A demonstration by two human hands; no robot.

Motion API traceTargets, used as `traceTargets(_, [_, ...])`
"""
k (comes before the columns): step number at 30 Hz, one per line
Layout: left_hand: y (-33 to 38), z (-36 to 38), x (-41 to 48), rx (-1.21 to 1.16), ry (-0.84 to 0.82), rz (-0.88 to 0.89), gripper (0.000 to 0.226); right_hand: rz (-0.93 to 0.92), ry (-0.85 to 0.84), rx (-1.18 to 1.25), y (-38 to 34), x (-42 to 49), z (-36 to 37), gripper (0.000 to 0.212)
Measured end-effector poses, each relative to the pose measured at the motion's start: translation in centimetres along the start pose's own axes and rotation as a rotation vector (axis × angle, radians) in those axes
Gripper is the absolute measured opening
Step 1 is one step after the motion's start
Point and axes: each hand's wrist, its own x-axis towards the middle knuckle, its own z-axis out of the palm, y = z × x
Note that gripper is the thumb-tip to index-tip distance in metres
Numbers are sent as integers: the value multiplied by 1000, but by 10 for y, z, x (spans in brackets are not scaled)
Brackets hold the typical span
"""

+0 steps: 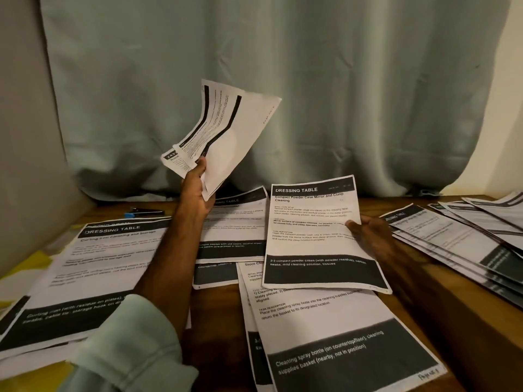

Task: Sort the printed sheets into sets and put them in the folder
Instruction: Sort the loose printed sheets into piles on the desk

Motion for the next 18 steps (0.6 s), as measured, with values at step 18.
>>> traceTargets(18, [-2,4,-6,-32,-10,-56,16,-156,-157,-251,-37,12,98,9])
